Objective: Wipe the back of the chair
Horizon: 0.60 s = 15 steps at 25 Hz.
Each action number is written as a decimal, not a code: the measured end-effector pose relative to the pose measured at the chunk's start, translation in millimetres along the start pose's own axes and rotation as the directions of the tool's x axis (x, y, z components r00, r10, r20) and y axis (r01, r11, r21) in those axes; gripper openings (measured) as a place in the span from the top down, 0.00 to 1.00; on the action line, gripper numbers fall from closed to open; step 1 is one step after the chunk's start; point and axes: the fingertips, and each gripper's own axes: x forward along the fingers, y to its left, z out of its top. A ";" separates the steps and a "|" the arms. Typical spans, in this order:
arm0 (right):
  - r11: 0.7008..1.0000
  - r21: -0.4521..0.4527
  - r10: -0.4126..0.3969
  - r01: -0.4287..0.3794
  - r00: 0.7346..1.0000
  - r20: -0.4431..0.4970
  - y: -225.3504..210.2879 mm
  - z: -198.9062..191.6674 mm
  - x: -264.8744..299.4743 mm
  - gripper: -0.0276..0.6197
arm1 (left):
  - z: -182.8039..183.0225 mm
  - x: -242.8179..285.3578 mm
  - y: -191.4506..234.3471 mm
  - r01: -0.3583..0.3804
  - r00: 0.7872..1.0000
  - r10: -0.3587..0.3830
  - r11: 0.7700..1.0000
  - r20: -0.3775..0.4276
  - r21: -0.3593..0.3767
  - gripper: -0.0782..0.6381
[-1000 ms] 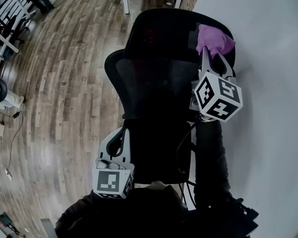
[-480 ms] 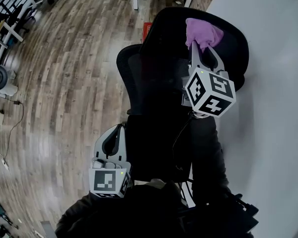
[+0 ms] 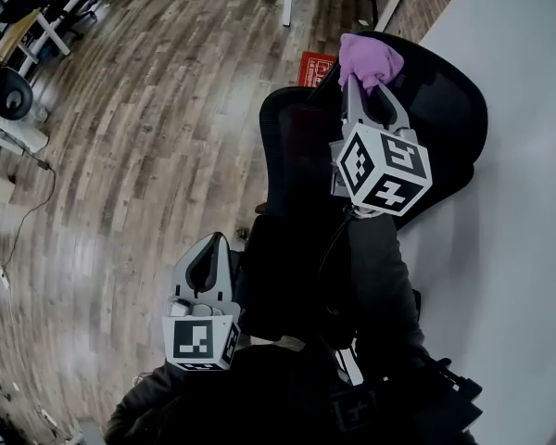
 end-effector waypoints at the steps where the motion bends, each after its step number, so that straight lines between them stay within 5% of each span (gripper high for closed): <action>1: 1.000 0.001 0.008 -0.008 1.000 0.004 6.0 1.3 0.9 0.83 | 0.3 -2.8 4.0 -0.009 1.000 0.009 1.000 0.002 0.000 0.89; 15: 0.966 0.014 0.257 -0.257 0.966 0.040 114.8 2.8 -8.3 0.83 | 3.9 -45.0 30.6 -0.100 0.994 0.100 0.995 0.032 0.003 0.89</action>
